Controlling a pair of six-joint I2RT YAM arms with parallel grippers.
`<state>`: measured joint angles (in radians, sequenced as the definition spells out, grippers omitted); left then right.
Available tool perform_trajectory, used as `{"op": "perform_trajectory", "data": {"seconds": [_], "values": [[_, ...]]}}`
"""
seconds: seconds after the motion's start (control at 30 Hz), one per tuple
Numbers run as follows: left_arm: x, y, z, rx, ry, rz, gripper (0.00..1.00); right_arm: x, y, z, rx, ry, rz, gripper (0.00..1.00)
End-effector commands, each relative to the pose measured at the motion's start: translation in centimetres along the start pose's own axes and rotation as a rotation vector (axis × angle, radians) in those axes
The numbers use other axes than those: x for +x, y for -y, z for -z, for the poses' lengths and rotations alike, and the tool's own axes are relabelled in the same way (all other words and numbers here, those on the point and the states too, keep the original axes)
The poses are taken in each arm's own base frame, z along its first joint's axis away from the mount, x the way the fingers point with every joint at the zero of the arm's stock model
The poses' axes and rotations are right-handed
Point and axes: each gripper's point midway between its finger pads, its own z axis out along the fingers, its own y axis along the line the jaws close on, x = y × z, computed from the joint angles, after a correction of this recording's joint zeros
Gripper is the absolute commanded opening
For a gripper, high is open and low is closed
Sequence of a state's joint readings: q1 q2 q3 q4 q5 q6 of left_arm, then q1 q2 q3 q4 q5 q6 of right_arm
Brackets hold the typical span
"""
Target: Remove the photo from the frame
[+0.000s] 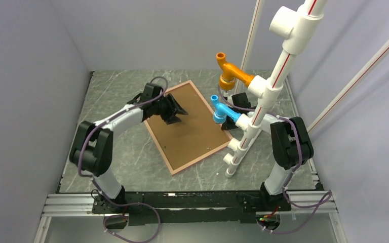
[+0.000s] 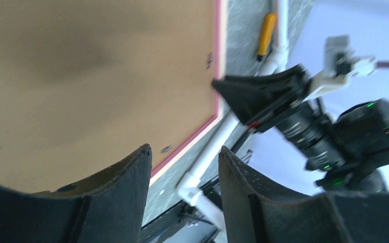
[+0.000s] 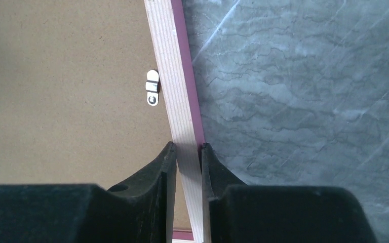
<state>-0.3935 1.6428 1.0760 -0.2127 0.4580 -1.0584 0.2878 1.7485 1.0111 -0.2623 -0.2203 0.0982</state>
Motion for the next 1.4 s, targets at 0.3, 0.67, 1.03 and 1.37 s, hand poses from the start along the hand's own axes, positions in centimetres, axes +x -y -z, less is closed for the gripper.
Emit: {"op": "perform_trajectory", "data": {"seconds": [0.3,0.67,1.03,1.37], "values": [[-4.9,6.9,-6.6,-0.078,-0.05,0.154,0.53,-6.5,-4.8,4.9,-0.139,0.263,0.142,0.0],[-5.1,7.4,-8.7,-0.246,0.022,0.2,0.51,-7.1,-7.6,7.1,-0.171,0.327,0.227,0.0],[-5.4,7.2,-8.4,-0.322,0.05,0.12,0.48,-6.6,-8.3,8.2,-0.181,0.359,0.298,0.0],[-6.1,8.0,-8.4,-0.266,0.09,-0.029,0.48,-5.5,-10.8,9.6,-0.268,0.378,0.36,0.0]]}}
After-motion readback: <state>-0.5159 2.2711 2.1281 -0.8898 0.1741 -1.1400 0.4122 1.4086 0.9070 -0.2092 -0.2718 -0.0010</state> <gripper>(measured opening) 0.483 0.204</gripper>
